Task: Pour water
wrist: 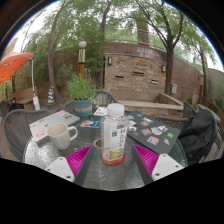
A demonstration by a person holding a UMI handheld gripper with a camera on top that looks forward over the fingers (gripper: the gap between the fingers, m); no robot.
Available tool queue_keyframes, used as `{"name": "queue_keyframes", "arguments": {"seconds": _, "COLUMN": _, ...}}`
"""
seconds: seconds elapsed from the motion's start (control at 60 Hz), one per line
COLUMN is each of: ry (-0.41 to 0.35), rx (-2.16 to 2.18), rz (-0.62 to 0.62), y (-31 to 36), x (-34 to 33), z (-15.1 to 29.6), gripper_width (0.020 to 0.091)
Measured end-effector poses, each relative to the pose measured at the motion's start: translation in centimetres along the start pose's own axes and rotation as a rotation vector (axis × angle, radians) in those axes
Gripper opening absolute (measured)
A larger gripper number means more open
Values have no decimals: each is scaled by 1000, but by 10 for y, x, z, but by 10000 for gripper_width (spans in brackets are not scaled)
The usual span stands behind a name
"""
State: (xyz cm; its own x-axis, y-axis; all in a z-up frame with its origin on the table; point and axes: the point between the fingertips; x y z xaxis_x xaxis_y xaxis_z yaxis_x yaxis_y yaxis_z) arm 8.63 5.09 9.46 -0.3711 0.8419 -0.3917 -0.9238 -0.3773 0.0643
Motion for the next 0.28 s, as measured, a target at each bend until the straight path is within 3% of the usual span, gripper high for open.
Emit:
{"name": "queue_keyframes", "arguments": {"seconds": 0.117, "ry": 26, "rx": -12, "rz": -75, "y": 26, "x": -70, "z": 17, "gripper_width": 841}}
{"name": "queue_keyframes", "arguments": {"seconds": 0.283, "ry": -78, "rx": 117, "rz": -63, "y": 116, "x": -179, "z": 70, "gripper_width": 838}}
Point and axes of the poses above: the point between the fingertips, and its own axes, seen from behind it with the camera up: y to the left, z up, x forward, the way the camera looks, and after that the axes turned 15 degrees about z, right-handed
